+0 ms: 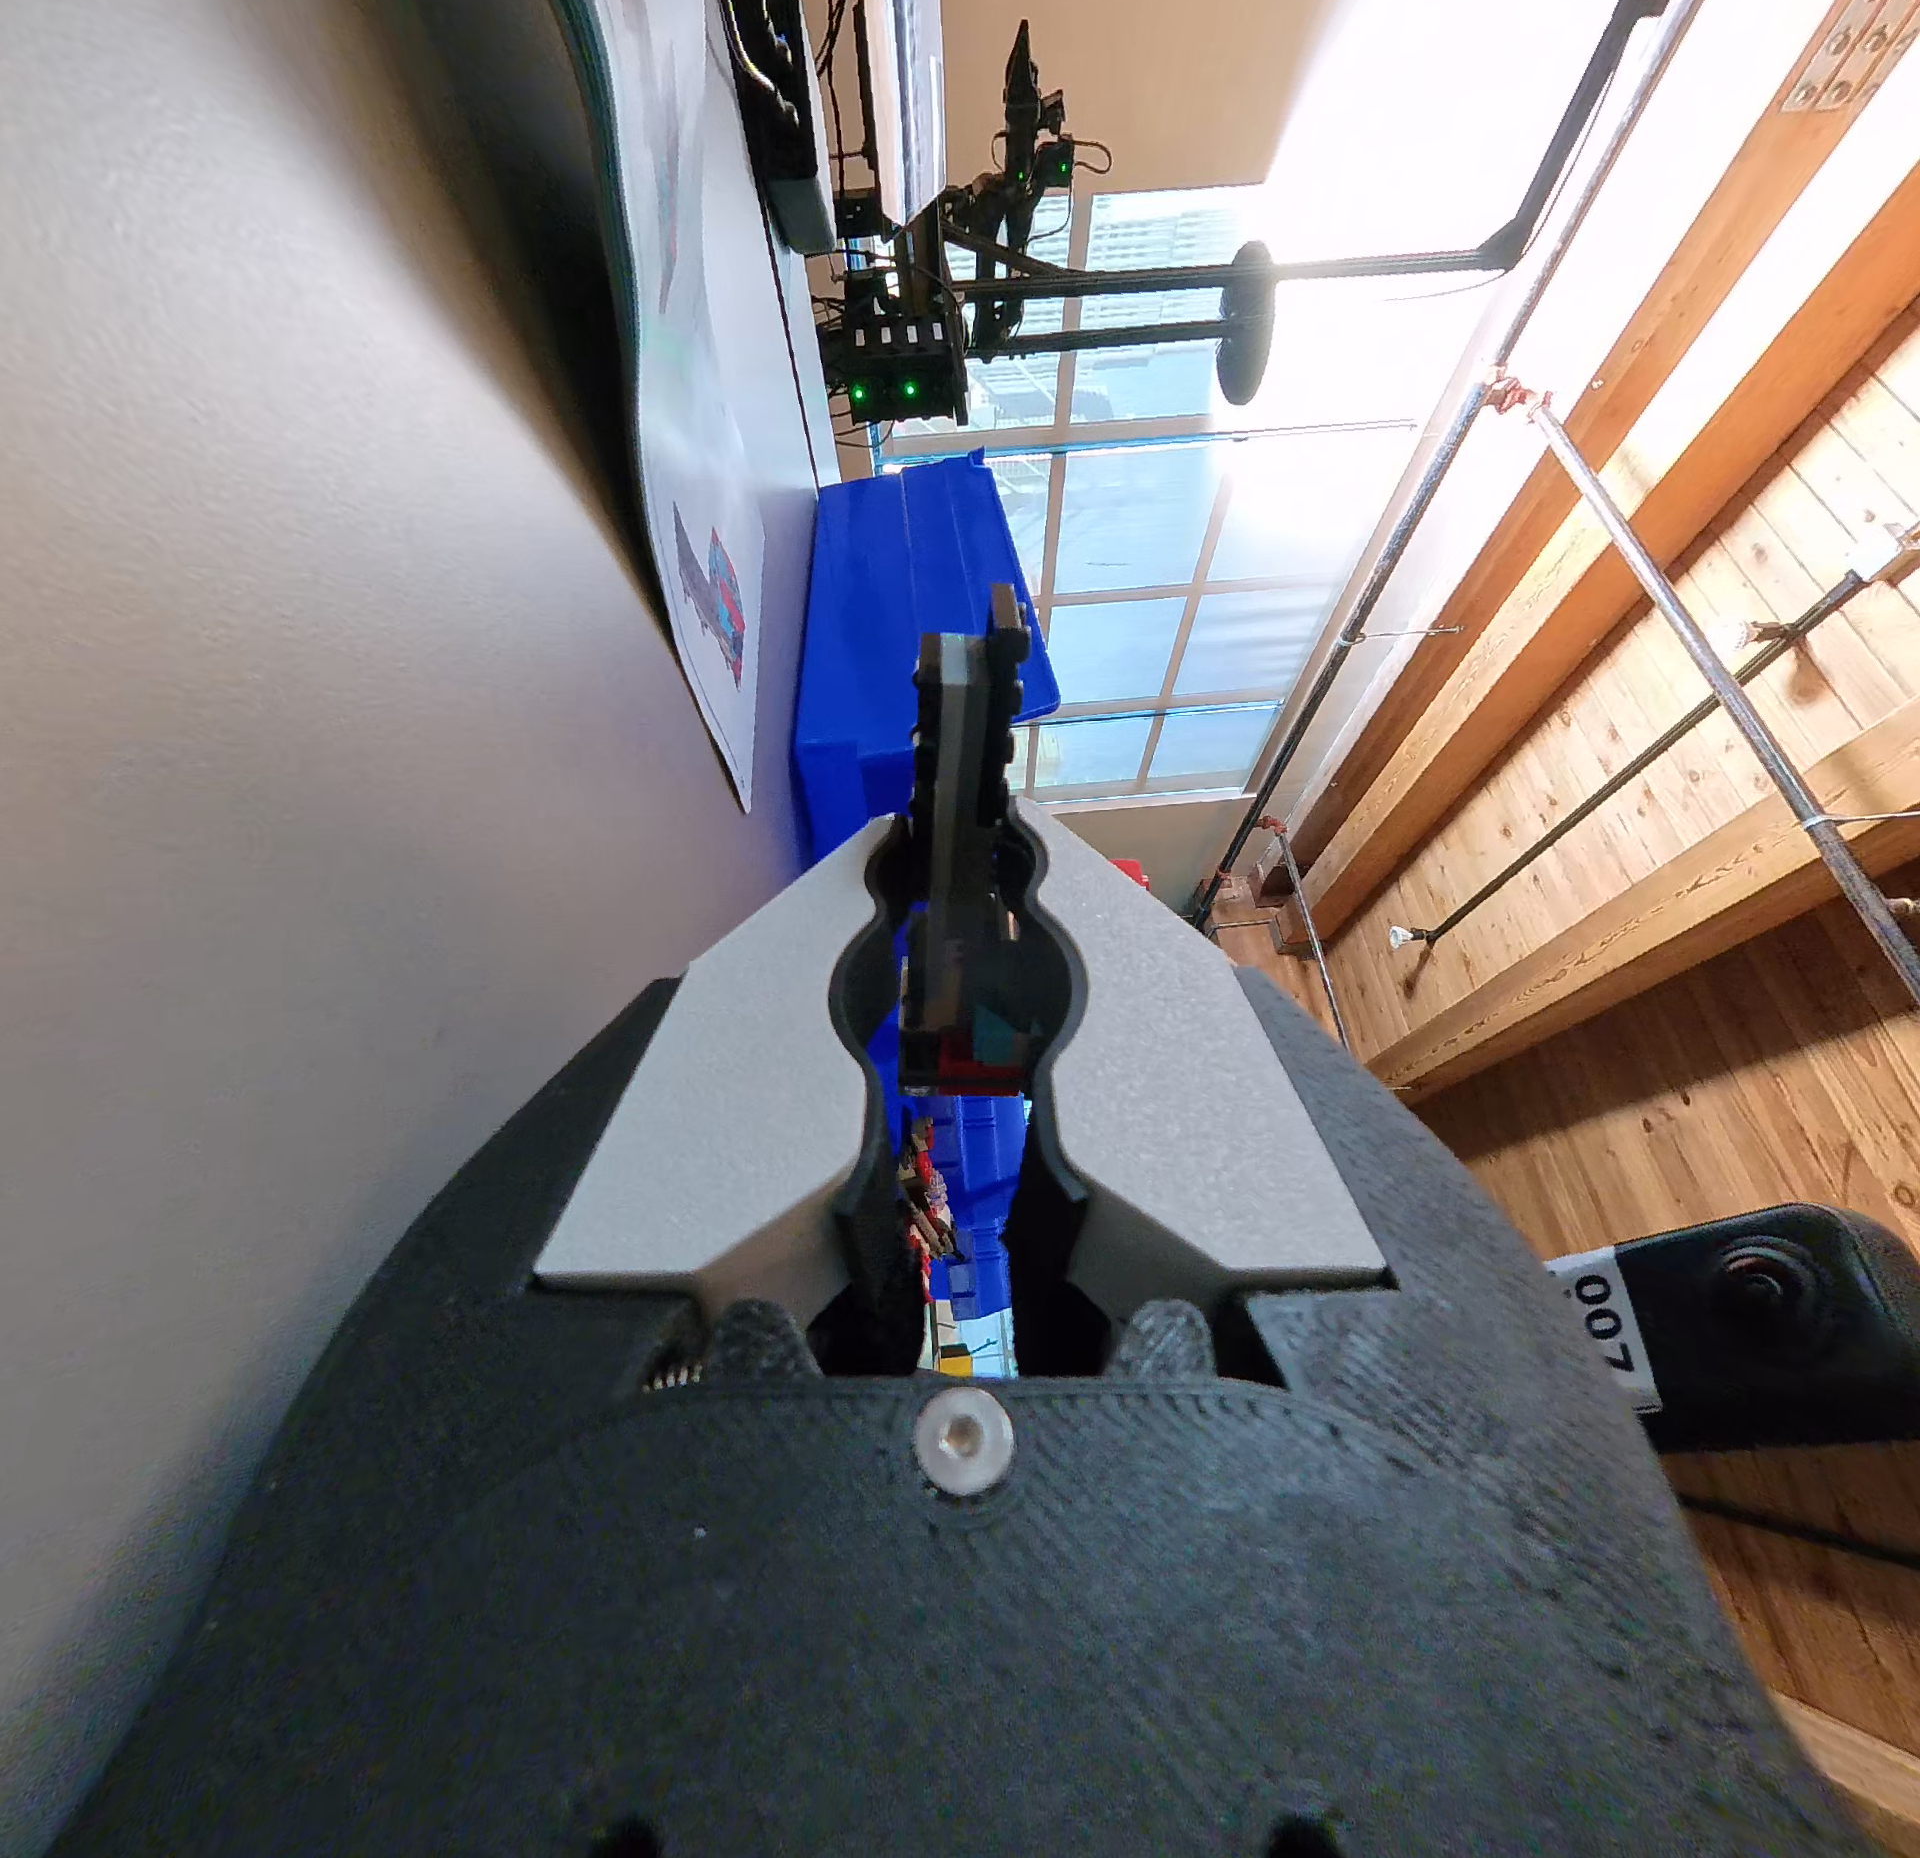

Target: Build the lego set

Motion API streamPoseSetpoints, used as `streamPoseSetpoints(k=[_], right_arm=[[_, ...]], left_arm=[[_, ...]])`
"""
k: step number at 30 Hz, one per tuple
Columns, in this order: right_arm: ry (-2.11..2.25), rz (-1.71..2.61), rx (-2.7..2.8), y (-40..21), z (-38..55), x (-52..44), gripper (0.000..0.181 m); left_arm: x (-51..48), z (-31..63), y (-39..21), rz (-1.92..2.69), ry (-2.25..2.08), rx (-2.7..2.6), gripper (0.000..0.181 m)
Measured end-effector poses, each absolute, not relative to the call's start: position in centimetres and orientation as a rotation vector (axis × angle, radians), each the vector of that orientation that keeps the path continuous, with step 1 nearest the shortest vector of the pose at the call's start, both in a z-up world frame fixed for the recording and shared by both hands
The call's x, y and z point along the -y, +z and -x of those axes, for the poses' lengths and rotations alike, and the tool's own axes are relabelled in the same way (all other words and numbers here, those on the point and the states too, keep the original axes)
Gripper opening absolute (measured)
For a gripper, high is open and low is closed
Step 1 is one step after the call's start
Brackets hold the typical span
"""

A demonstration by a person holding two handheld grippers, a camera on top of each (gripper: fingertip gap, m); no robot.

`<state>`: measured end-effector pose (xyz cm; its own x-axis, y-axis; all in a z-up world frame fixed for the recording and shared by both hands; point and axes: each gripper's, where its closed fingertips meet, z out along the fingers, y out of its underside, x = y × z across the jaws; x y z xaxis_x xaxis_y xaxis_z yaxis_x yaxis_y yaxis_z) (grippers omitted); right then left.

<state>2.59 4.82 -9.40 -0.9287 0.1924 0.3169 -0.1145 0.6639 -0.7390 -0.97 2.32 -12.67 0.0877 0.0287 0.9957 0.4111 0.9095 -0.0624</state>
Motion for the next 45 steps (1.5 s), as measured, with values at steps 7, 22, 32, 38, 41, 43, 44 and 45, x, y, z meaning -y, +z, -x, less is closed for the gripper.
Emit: streamPoseSetpoints(k=[7, 22, 32, 38, 41, 43, 44, 45], right_arm=[[1.128, 0.033, 2.502, -8.8, -2.3, -4.4, 0.003], [1.070, -0.013, 2.501, -9.1, -2.3, -4.3, 0.005], [1.111, 0.015, 2.498, -8.7, -2.3, -4.2, 0.007], [1.261, 0.233, 2.591, -8.1, -1.5, -4.5, 0.022], [1.327, 0.365, 2.702, -8.4, -1.5, -4.5, 0.030], [1.401, 0.459, 2.775, -8.5, -1.7, -4.4, 0.036], [1.449, 0.508, 2.807, -8.4, -1.9, -4.4, 0.039], [1.494, 0.560, 2.831, -8.3, -1.9, -4.3, 0.043]], left_arm=[[-2.3, 1.0, -12.7, 0.369, -0.294, 1.465, 0.015], [-2.4, 0.9, -12.7, 0.370, -0.297, 1.463, 0.015], [-2.3, 0.9, -12.6, 0.364, -0.299, 1.462, 0.016], [-2.3, 0.8, -12.5, 0.362, -0.303, 1.451, 0.016], [-2.4, 0.8, -12.3, 0.363, -0.308, 1.438, 0.015], [-2.4, 0.8, -12.1, 0.367, -0.312, 1.427, 0.015], [-2.5, 0.8, -12.1, 0.370, -0.314, 1.422, 0.015], [-2.5, 0.8, -12.0, 0.373, -0.317, 1.417, 0.015]])
